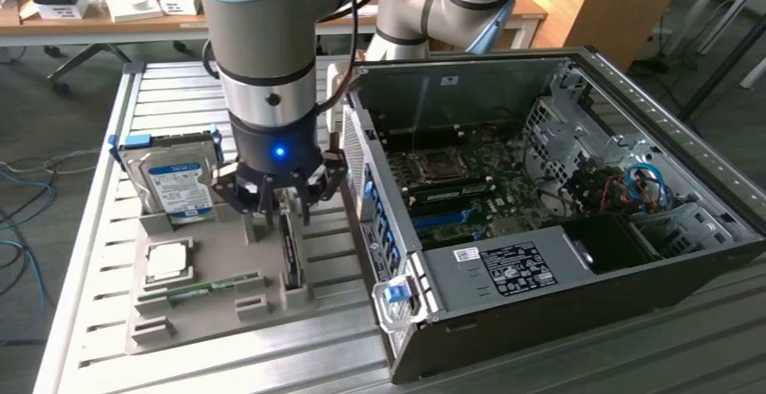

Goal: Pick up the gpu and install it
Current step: 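Pick up the gpu and move the gpu toward the slot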

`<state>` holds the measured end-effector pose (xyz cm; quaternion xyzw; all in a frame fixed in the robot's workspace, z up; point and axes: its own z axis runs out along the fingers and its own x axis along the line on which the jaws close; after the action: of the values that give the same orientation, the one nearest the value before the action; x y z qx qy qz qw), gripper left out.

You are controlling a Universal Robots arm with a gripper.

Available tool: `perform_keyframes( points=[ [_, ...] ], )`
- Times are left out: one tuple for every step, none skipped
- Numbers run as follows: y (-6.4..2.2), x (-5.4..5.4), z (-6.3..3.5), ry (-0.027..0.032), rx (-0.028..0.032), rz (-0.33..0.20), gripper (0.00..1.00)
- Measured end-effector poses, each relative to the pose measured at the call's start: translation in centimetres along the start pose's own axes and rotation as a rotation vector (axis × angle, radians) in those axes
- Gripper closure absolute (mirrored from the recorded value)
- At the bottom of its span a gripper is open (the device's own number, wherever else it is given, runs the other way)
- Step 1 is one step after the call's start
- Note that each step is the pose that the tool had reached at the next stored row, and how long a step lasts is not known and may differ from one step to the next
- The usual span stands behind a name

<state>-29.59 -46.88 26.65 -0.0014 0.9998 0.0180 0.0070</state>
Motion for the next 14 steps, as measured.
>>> perform_keyframes(
  points=[
    [0.00, 0.0, 0.08, -0.0001, -0.0001, 0.000, 0.53],
    [-0.01, 0.0, 0.09, 0.0001, 0.0001, 0.000, 0.53],
    [-0.01, 0.0, 0.09, 0.0002, 0.0002, 0.000, 0.53],
    [-0.01, 0.0, 0.12, 0.0002, 0.0002, 0.000, 0.53],
    [-0.01, -0.1, 0.17, -0.0001, -0.0001, 0.000, 0.53],
    [-0.01, -0.1, 0.24, -0.0001, -0.0001, -0.001, 0.53],
    [-0.01, -0.1, 0.30, 0.0000, -0.0001, -0.001, 0.53],
    [-0.01, -0.1, 0.38, 0.0000, -0.0002, -0.002, 0.53],
    [-0.02, -0.1, 0.52, 0.0001, 0.0000, -0.002, 0.53],
    [-0.02, -0.1, 0.69, 0.0001, 0.0000, -0.002, 0.53],
    [-0.03, -0.1, 0.87, 0.0001, -0.0001, -0.002, 0.53],
    [-0.04, -0.1, 1.01, 0.0000, -0.0001, -0.003, 0.53],
    [-0.04, -0.1, 1.16, 0.0001, 0.0000, -0.003, 0.53],
    [-0.05, -0.1, 1.31, 0.0001, -0.0001, -0.003, 0.53]
  ],
)
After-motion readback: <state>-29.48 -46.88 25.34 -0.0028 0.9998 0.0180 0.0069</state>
